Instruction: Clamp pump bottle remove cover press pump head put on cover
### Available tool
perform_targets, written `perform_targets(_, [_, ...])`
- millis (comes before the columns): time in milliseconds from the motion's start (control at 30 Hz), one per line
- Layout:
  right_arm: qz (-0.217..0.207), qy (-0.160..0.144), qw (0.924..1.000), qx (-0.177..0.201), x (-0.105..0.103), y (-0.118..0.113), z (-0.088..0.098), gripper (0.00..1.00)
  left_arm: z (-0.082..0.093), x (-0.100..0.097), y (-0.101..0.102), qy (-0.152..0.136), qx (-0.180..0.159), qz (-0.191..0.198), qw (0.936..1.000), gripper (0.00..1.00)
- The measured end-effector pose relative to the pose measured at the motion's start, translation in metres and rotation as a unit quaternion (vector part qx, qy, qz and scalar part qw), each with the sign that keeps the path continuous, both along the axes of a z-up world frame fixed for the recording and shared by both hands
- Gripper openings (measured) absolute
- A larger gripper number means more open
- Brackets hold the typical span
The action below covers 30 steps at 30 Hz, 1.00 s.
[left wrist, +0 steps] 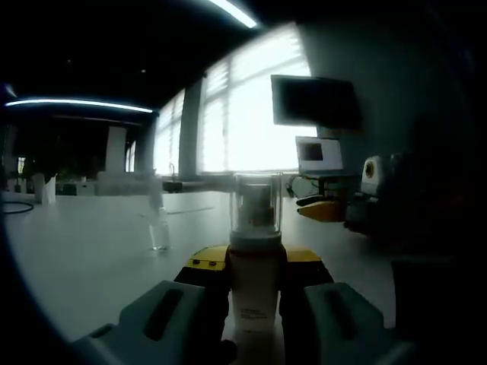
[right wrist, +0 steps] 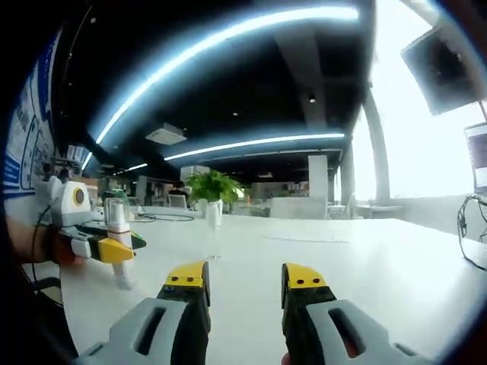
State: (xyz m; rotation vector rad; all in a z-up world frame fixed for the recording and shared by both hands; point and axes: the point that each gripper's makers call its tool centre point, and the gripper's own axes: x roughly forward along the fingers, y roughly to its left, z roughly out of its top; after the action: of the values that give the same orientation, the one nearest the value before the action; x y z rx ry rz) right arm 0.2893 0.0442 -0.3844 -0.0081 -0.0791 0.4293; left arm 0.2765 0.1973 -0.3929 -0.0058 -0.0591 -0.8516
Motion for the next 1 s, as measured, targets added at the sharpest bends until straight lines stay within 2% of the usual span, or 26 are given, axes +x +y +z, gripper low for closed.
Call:
perform_targets(200, [0.003,-0.006,1.0000,0.001,-0.0021,0.0001,0.0003,0.31,0.0003,-0.0006,-0.0009,0.001,0.000,0.000,1.0000,0.15])
perform_targets(300, [0.009,-0.006,0.9997,0.023,-0.0018,-0.0041,0.0038,0.31,0.0000,-0.0001,-0.0003,0.000,0.001,0.000,1.0000,0.15])
perform_targets(700, [0.018,-0.006,0.9998,0.010,-0.0040,0.0003,0.0011,0.30,0.0007,-0.0002,-0.0007,-0.002,0.002,0.001,1.0000,0.15])
perform_targets(1000, [0.018,-0.010,0.9993,0.031,-0.0031,-0.0059,0.0046,0.28,0.0000,0.0041,0.0025,0.007,-0.003,0.003,1.0000,0.15])
